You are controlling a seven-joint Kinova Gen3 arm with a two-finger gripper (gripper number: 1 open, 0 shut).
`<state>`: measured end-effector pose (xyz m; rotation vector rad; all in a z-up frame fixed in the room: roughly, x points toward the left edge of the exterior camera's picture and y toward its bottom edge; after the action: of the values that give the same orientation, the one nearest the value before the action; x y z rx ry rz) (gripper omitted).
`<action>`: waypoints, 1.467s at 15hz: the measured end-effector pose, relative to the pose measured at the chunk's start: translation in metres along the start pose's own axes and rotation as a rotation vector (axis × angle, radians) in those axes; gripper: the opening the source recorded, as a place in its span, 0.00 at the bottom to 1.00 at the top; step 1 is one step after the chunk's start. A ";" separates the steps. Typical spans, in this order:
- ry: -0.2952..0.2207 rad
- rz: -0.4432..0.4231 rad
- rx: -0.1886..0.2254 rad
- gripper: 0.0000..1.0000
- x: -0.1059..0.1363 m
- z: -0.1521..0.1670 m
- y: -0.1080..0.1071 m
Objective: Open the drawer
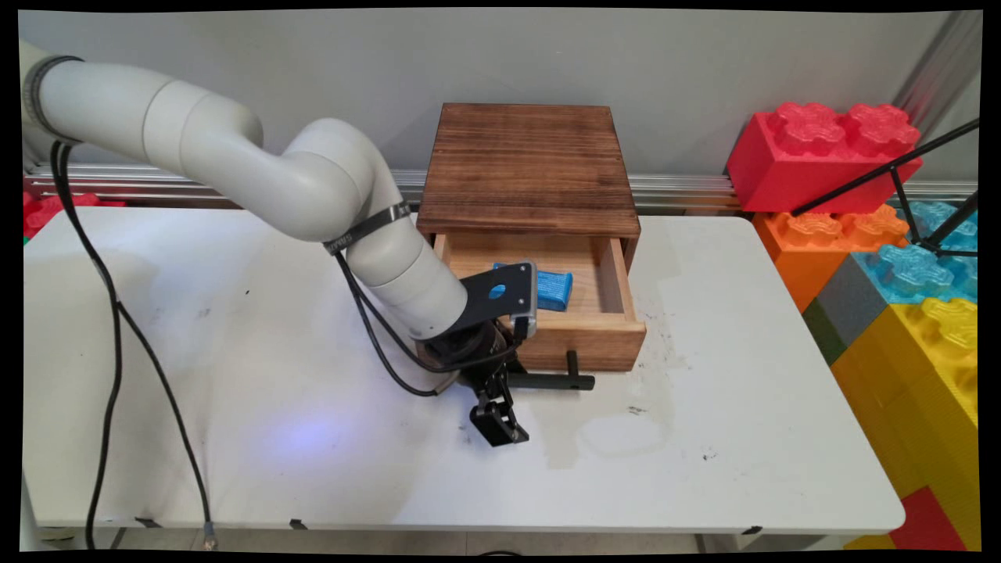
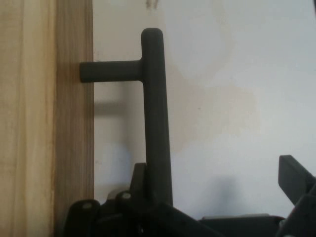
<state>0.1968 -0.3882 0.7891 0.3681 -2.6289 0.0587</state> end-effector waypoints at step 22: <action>0.026 -0.010 -0.018 1.00 -0.002 -0.007 0.060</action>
<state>0.1854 -0.3297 0.7954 0.3717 -2.6004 0.0366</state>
